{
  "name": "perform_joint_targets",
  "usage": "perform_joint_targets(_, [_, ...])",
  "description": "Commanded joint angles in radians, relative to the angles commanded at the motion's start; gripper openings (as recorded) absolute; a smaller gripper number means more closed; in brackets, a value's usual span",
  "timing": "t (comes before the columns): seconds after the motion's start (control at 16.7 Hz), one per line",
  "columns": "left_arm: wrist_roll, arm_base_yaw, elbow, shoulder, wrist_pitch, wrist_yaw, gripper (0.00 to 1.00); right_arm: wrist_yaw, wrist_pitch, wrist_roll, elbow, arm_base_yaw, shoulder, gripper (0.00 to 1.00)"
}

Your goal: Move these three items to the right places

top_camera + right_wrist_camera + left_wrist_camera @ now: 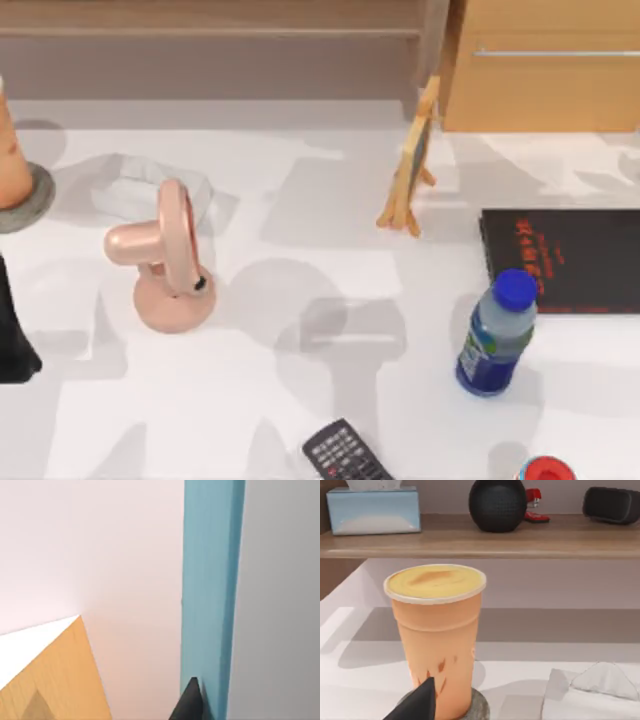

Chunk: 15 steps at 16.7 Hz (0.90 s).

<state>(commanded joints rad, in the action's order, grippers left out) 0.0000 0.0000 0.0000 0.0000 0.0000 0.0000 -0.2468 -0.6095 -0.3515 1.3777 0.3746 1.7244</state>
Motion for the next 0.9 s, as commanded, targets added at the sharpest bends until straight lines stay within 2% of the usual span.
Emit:
perform_joint_targets(0.48, [0.0, 0.0, 0.0, 0.0, 0.0, 0.0, 1.0, 0.249, -0.131, -0.608, -0.369, -0.323, -0.382, 0.0])
perform_joint_targets(0.9, [0.0, 0.0, 0.0, 0.0, 0.0, 0.0, 1.0, 0.446, -0.166, -1.117, -0.785, -0.619, -0.331, 0.0])
